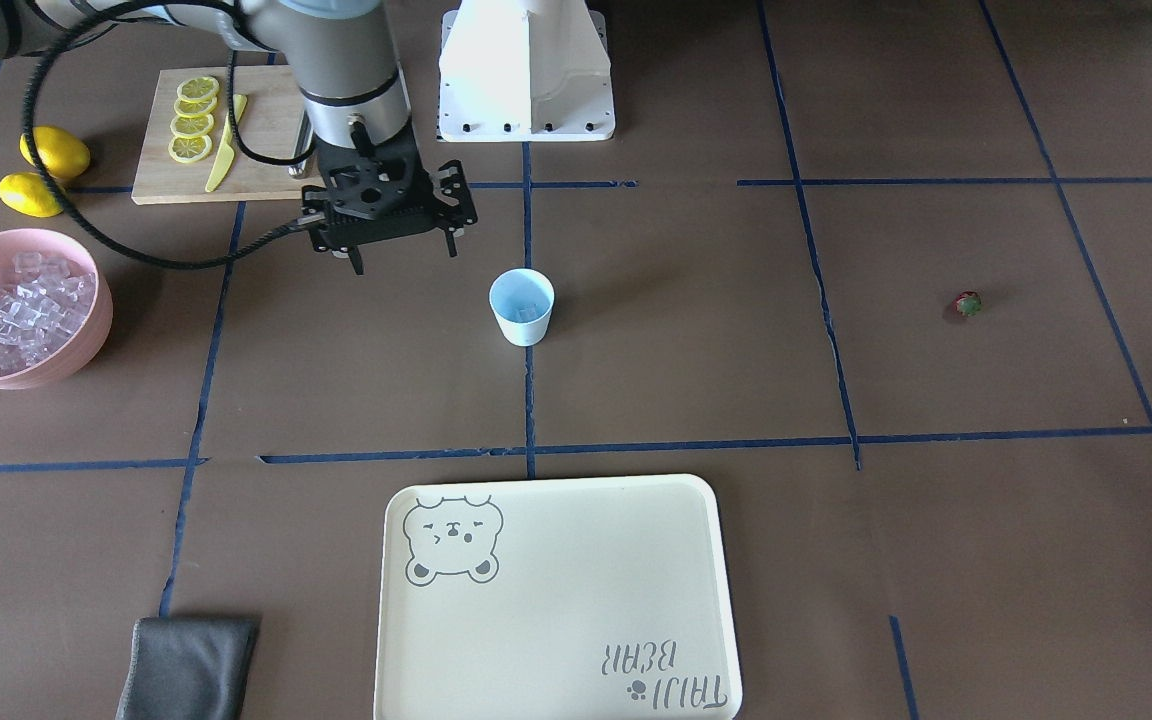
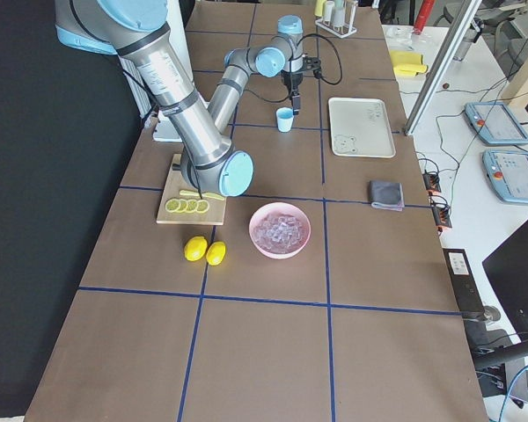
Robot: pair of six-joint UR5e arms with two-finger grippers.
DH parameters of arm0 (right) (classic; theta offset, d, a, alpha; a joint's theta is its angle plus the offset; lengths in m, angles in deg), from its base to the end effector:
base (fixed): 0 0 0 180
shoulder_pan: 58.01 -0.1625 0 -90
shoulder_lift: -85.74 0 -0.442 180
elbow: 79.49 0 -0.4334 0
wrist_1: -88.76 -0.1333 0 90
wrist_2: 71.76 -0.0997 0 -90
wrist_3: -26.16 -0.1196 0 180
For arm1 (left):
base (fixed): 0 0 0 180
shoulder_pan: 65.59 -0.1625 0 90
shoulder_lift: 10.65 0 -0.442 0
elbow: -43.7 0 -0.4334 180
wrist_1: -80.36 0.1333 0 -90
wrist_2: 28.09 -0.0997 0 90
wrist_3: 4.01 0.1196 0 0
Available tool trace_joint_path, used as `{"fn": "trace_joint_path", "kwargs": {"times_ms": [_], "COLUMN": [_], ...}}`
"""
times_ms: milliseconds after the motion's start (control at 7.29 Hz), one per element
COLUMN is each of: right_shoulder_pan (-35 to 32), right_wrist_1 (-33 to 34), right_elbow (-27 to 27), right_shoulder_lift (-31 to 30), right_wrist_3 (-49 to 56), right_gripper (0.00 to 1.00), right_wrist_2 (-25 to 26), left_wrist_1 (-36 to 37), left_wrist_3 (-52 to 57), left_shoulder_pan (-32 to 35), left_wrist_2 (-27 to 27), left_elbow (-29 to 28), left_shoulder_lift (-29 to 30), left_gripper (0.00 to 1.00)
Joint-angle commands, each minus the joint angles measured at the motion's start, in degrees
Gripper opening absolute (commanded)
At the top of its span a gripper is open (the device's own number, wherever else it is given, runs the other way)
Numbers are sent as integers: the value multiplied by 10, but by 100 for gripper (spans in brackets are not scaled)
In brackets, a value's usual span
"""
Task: Put ice and strawberries in cup
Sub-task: 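Move the right gripper back over the pink bowl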
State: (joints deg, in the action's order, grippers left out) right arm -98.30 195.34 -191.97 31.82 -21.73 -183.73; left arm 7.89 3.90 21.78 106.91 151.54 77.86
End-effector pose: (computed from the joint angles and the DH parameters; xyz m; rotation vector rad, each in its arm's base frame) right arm -0.4268 -0.4780 0.1657 0.2012 -0.7858 -0.1704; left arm -0.0256 -0.5040 0.5690 0.0167 0.7864 0.1663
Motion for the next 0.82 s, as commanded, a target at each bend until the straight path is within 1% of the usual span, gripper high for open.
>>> {"fn": "trace_joint_path", "kwargs": {"times_ms": [0,275,412,686], "right_shoulder_pan": [-92,-182,-215,-230], "right_wrist_1": [6,3,-24,-143], "right_elbow": [-50,-62,-61,-43], "right_shoulder_lift": [-101,-196,-254,-352], "right_wrist_3": [168,333,399,424], "right_gripper": [100,100,100,100], "right_wrist_2": [-67,-123,-142,-152], "left_wrist_1": [0,0,-1,-1], "left_wrist_3": [0,-1,-1,-1], "left_shoulder_pan": [-5,-6,-6,-9], "left_wrist_2": [0,0,1,1], "left_elbow": [1,1,1,1], "left_shoulder_lift": [0,1,1,1], "left_gripper": [100,100,100,100]}}
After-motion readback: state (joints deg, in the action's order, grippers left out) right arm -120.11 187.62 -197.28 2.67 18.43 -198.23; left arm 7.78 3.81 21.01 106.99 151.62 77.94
